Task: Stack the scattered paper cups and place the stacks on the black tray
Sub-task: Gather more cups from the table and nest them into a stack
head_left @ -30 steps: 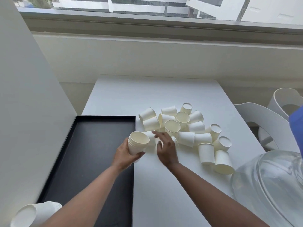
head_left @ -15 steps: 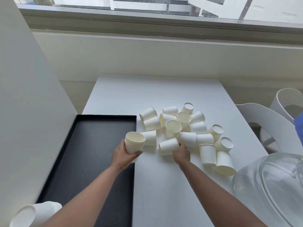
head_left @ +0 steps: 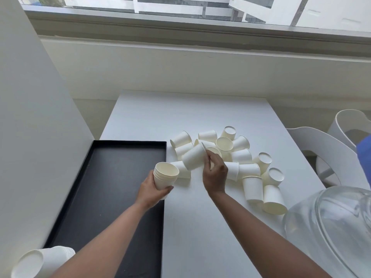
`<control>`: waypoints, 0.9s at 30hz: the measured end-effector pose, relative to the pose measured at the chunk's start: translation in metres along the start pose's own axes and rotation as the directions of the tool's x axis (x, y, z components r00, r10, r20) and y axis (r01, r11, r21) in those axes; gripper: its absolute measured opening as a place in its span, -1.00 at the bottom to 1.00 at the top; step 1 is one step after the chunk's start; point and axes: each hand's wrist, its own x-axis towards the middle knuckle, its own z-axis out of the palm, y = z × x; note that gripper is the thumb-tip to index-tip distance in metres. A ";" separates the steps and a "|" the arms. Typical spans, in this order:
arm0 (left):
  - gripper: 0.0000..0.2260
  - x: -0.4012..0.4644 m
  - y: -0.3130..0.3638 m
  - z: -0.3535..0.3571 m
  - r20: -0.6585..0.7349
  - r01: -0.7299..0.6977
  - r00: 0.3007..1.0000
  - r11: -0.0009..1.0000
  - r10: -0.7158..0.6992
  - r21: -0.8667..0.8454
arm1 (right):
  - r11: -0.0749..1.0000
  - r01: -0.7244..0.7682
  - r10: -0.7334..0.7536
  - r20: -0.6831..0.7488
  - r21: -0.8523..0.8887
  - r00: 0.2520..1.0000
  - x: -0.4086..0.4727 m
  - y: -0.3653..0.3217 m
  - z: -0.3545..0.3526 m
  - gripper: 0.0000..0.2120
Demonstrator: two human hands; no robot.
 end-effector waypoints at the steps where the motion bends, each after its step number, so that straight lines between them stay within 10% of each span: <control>1: -0.48 0.000 0.001 0.000 0.009 -0.007 1.000 1.000 0.006 0.004 | 0.994 0.106 -0.107 0.031 0.032 0.994 -0.001 -0.007 0.001 -0.83; 8: -0.47 -0.003 0.005 -0.002 0.021 -0.038 0.999 0.999 0.039 -0.017 | 0.868 0.481 -0.496 0.263 0.124 0.827 -0.010 -0.025 0.007 -0.78; 27: -0.43 -0.005 0.003 0.000 -0.015 -0.070 0.997 0.997 0.070 -0.020 | 0.881 0.460 -0.404 0.685 0.113 0.606 -0.028 -0.009 0.013 -0.59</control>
